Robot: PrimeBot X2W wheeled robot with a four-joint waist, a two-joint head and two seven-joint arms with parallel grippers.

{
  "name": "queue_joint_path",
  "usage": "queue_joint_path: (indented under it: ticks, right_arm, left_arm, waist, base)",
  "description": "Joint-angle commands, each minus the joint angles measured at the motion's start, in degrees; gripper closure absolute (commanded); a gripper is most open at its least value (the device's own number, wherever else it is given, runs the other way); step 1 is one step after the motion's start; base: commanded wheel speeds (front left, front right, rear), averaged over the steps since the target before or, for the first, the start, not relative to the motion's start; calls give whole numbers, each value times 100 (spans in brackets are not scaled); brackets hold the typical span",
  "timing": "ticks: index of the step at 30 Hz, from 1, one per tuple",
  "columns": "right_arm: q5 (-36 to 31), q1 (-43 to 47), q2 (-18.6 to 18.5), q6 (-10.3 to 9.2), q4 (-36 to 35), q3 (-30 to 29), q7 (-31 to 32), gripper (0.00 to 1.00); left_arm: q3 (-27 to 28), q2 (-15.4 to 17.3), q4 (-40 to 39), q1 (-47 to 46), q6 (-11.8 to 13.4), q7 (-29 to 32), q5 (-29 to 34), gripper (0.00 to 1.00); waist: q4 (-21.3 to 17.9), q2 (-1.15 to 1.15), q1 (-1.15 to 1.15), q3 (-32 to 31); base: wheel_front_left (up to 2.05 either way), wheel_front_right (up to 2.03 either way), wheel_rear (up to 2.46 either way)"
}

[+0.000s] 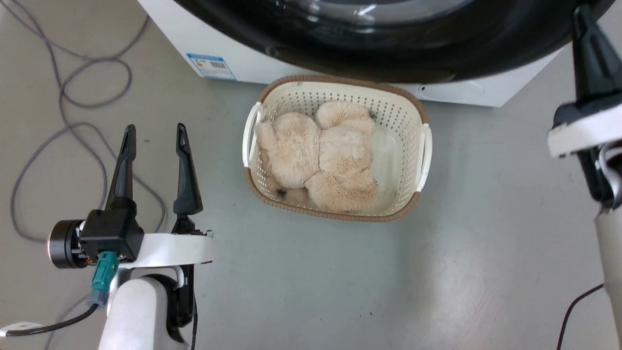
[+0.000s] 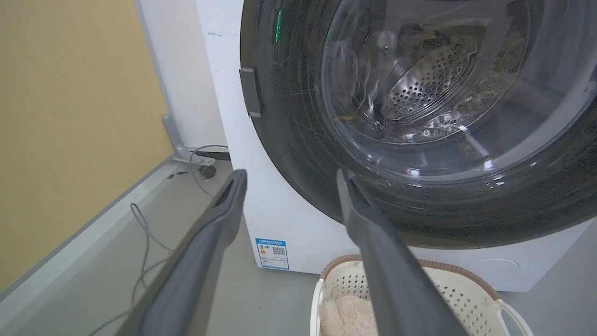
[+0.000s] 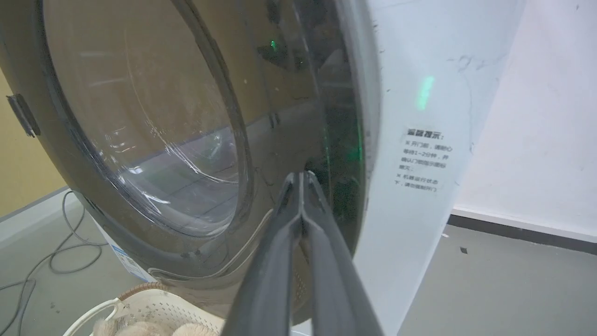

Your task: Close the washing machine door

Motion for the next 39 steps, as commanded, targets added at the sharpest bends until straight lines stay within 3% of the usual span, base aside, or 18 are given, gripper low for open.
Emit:
queue_joint_path:
  ticks: [1, 13, 19, 31, 39]
  right_arm:
    - [-37, -122, 41, -5, 41, -25, -25, 100]
    - [-495, -908, 138, -5, 939, -328, -25, 100]
    - [-566, -928, 122, -5, 988, -318, -25, 100]
    - [-1031, 489, 268, -5, -802, -528, -25, 100]
    - [-927, 1552, 636, -5, -1369, -506, -25, 100]
  left_arm:
    - [-1, -6, 8, -65, 6, -25, -37, 0]
    - [-94, -10, 35, -104, 125, -25, -203, 0]
    - [-45, -10, 92, -52, 156, -25, -210, 0]
    - [255, -10, 232, 484, 153, -25, 18, 0]
    - [376, -8, 286, 861, 88, -25, 146, 0]
  waist:
    - [23, 0, -1, 40]
    - [104, 0, -1, 157]
    - [67, 0, -1, 14]
    - [-423, 0, -1, -1019]
    - [-863, 0, -1, -1624]
  base:
    - [0, 0, 0]
    - [0, 0, 0]
    - [0, 0, 0]
    - [0, 0, 0]
    - [0, 0, 0]
